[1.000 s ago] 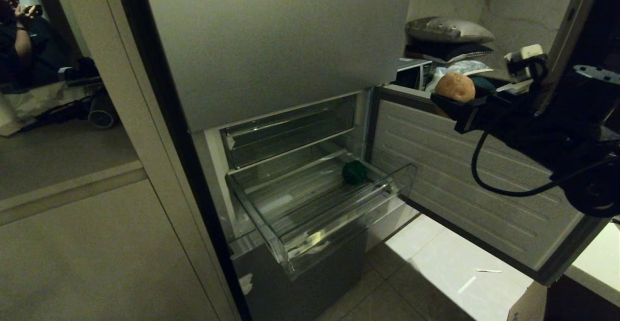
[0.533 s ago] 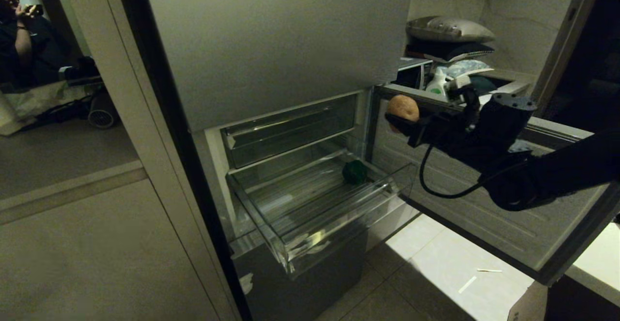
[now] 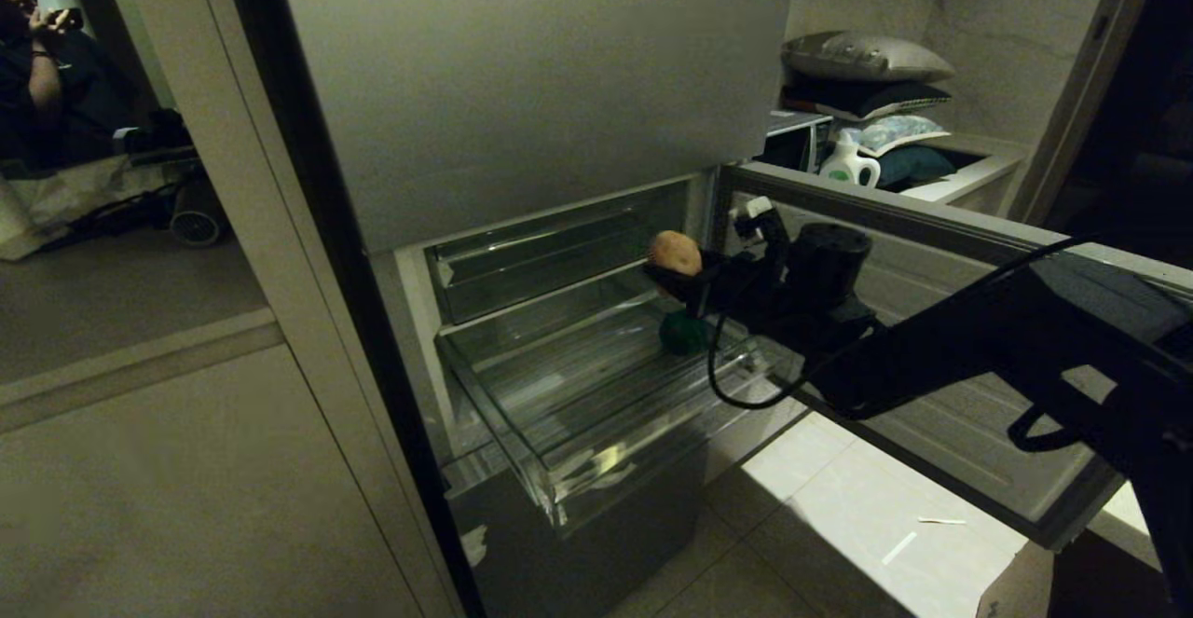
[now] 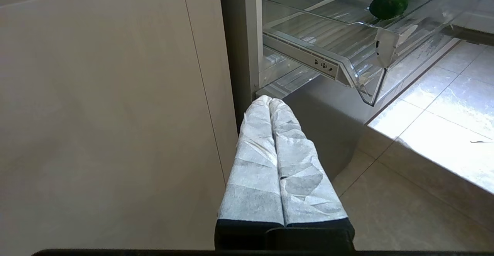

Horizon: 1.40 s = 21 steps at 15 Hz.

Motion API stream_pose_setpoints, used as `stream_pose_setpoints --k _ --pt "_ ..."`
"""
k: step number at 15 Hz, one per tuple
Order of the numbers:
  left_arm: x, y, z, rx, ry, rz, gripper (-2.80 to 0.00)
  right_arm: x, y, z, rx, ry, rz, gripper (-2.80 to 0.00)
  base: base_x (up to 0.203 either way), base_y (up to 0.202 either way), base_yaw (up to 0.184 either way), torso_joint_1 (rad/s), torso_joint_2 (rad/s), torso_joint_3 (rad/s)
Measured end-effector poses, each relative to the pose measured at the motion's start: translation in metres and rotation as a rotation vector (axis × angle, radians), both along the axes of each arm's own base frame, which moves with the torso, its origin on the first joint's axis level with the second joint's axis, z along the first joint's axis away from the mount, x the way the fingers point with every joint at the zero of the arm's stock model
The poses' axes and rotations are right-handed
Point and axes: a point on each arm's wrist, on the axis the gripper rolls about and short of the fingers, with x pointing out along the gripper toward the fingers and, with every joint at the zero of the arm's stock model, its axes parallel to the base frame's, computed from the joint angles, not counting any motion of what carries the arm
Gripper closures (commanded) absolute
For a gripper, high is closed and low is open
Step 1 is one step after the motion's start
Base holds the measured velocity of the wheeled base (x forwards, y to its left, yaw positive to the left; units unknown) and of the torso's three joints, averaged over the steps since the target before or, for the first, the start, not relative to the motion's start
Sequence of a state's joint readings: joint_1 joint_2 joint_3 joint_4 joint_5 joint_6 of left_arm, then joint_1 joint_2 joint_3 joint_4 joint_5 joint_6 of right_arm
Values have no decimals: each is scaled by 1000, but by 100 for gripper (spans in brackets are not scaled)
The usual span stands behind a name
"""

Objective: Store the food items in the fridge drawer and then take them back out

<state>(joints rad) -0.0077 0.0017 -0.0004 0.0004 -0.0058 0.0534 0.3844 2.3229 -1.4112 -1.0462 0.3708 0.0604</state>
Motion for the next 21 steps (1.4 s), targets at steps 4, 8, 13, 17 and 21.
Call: stream_pose_setpoints --k 4,8,13,17,21 --pt "0 0 0 0 0 0 0 7 17 -28 -12 44 -33 0 0 0 0 0 0 0" --pt "0 0 0 0 0 0 0 12 21 -53 -32 87 -36 0 0 0 0 0 0 0" --pt "0 0 0 0 0 0 0 21 24 -69 -33 95 -71 -280 0 0 0 0 0 0" --pt "0 0 0 0 0 0 0 26 26 -74 -31 89 -72 -280 0 0 0 0 0 0" --pt "0 0 0 0 0 0 0 24 24 -71 -30 94 -87 0 0 0 0 0 0 0"
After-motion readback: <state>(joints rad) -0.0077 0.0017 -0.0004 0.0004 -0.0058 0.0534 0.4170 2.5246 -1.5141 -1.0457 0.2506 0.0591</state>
